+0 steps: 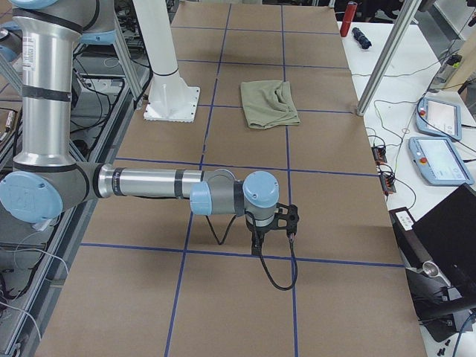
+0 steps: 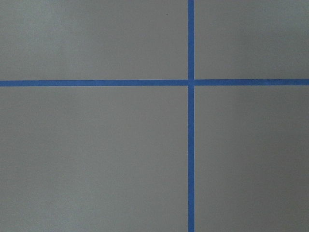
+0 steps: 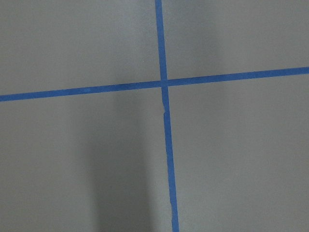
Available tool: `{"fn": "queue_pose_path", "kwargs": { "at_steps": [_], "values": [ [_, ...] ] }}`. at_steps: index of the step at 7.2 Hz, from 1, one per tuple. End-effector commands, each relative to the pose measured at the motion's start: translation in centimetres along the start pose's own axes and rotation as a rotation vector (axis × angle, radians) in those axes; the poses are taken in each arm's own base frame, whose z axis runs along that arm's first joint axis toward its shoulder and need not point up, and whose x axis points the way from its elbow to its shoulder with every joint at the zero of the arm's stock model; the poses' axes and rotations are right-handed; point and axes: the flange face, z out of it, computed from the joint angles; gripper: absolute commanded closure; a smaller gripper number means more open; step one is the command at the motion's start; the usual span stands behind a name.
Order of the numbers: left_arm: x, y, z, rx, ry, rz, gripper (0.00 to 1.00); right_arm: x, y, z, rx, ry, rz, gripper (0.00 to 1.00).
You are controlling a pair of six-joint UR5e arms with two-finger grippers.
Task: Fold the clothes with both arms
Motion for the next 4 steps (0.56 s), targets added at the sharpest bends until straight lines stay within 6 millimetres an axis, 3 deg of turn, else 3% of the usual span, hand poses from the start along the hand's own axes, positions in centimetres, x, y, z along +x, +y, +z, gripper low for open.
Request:
{"fn": "queue_pose_path", "kwargs": {
  "at_steps": [1,4],
  "values": [
    [0.09,-0.11,-0.09,0.003,0.000,0.003,0.00,0.07,0.05,0.06,-0.001,0.000,0.001,0.00],
    [0.14,-0.12,-0.05,0.002,0.000,0.004,0.00,-0.02,0.00,0.03,-0.002,-0.005,0.001,0.00]
  ]
}}
